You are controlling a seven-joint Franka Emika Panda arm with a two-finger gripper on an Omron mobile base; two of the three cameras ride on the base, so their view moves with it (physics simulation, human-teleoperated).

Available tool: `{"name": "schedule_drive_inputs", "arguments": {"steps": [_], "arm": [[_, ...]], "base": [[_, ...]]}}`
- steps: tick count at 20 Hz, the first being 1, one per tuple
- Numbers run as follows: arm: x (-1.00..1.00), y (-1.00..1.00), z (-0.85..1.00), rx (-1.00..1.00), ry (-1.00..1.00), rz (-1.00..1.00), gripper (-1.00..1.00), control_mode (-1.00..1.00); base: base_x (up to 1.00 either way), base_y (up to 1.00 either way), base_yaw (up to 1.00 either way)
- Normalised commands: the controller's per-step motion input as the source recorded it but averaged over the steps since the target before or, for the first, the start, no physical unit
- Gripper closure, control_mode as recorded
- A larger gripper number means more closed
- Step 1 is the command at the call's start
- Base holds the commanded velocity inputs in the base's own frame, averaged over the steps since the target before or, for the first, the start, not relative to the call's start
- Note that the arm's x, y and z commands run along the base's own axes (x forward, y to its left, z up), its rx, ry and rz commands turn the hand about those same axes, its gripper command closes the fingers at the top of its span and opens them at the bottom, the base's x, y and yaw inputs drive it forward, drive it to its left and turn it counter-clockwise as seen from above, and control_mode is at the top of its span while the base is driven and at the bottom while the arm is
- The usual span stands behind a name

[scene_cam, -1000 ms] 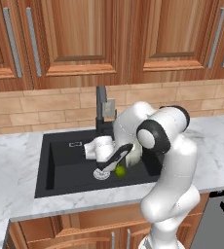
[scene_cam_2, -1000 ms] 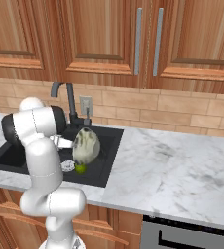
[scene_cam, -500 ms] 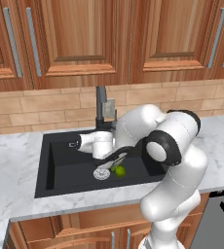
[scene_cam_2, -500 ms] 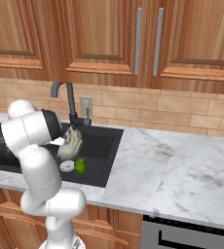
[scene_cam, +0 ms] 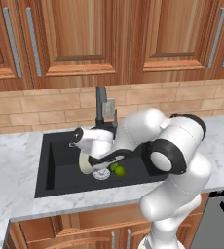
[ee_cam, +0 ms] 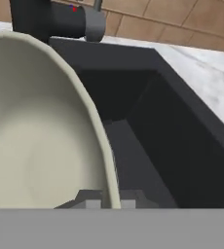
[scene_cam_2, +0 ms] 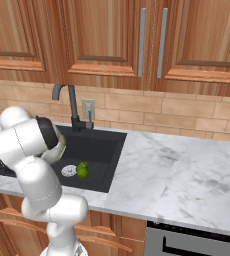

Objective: Dump the avocado and lime from the bowl so the bowl can be washed. Place the bowl in the sink after clearing the leftovers.

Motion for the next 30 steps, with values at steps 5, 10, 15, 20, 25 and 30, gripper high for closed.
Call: {"name": "schedule_drive_inputs", "arguments": {"steps": [5, 10, 15, 20, 25, 30], "arm": [[-0.02, 0.07, 0.00, 0.20, 0.18, 0.32, 1.00, -1.00], [0.08, 0.07, -0.14, 0.12, 0.17, 0.28, 1.00, -1.00], [0.05, 0.42, -0.15, 0.00, 0.01, 0.13, 1.00, -1.00], [0.27, 0.42, -0.20, 0.02, 0.00, 0.03, 1.00, -1.00], [0.30, 0.37, -0.26, 0.05, 0.00, 0.00, 1.00, -1.00], [0.02, 0.19, -0.64, 0.00, 0.07, 0.00, 1.00, -1.00]], "base": [[0.00, 0.00, 0.00], [0.00, 0.00, 0.00], [0.00, 0.00, 0.00], [0.00, 0.00, 0.00], [0.00, 0.00, 0.00], [0.00, 0.00, 0.00]]}}
